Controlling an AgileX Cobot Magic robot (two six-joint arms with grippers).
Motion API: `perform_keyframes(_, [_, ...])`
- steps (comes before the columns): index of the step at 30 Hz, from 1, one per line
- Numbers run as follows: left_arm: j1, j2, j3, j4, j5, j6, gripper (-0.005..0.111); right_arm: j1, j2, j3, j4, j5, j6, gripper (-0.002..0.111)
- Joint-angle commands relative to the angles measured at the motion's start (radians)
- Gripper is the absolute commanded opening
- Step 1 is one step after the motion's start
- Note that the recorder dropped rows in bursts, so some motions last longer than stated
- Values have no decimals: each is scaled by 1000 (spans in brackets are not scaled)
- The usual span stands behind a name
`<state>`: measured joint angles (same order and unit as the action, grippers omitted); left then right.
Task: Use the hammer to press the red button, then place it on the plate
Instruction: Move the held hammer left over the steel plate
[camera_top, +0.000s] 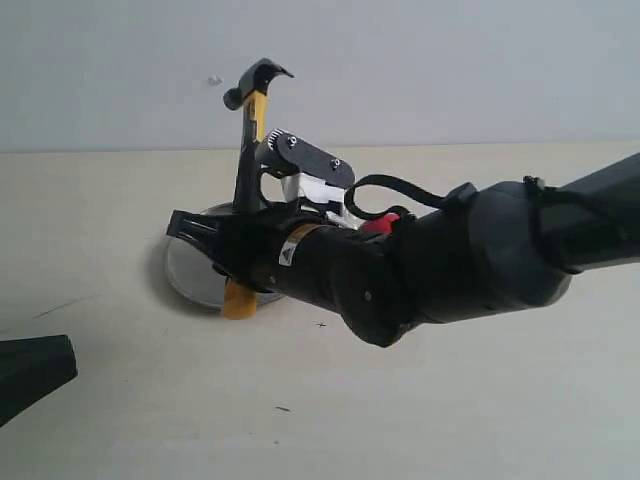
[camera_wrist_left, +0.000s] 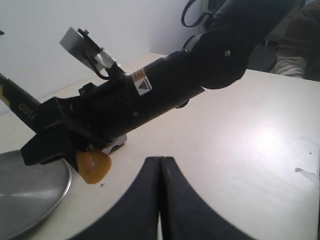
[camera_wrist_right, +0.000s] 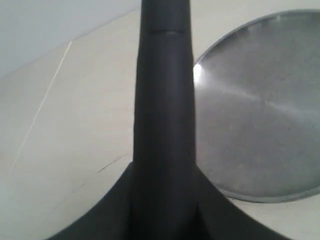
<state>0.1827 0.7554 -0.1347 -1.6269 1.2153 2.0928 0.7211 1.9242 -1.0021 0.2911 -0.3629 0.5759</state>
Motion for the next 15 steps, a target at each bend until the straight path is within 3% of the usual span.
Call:
perform_keyframes(1, [-5, -3, -5, -5, 6, 3, 0, -62, 29, -2, -331, -162, 333, 0])
perform_keyframes(8, [-5, -3, -5, -5, 6, 3, 0, -128, 141, -12, -560, -308, 646, 0])
perform_keyframes(12, [-5, -3, -5, -5, 6, 3, 0, -128, 260, -136, -713, -328, 814, 0])
perform_keyframes(15, [-5, -3, -5, -5, 6, 3, 0, -128, 311, -196, -709, -321, 828, 0])
